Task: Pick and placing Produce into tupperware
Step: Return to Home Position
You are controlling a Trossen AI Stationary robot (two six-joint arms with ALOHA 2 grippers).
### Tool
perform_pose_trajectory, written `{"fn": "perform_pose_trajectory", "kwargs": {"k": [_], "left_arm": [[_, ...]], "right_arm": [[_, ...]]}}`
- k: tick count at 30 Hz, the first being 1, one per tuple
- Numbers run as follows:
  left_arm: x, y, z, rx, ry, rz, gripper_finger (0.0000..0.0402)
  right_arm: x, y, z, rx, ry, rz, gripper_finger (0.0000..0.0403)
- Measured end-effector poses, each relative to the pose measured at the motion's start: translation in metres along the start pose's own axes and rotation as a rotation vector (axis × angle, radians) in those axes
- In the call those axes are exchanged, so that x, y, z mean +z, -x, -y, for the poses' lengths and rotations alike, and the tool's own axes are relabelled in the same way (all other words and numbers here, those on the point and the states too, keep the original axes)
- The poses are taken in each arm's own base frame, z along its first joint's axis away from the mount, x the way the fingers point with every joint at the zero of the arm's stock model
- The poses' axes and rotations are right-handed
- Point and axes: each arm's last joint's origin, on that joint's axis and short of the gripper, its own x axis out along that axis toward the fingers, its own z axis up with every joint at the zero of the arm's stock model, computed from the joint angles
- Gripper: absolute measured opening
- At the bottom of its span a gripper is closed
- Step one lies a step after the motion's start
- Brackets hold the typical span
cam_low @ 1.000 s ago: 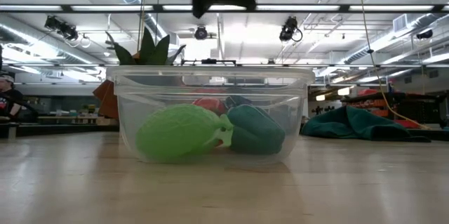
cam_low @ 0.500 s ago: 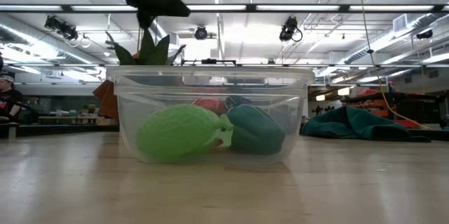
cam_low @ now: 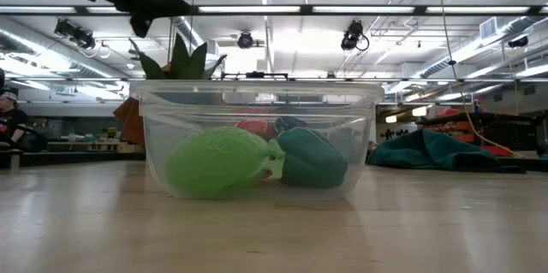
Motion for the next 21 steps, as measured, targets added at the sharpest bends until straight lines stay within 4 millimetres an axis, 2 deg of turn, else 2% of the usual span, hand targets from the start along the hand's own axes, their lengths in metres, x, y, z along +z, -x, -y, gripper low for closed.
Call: {"fn": "perform_pose_trajectory", "kwargs": {"k": [6, 12, 21], "left_arm": [[-0.013, 0.019, -0.008, 0.02, 0.048, 0.063, 0.0017], [-0.021, 0.032, -0.013, 0.051, 0.08, 0.127, 0.0006], [-0.032, 0.045, -0.019, 0.064, 0.095, 0.19, 0.003]], "right_arm": [[0.004, -0.015, -0.01, -0.003, -0.006, 0.006, 0.0269], [0.011, -0.021, -0.008, -0.011, -0.026, 0.012, 0.0269], [0.015, -0.023, -0.004, -0.014, -0.047, 0.001, 0.0269]]}}
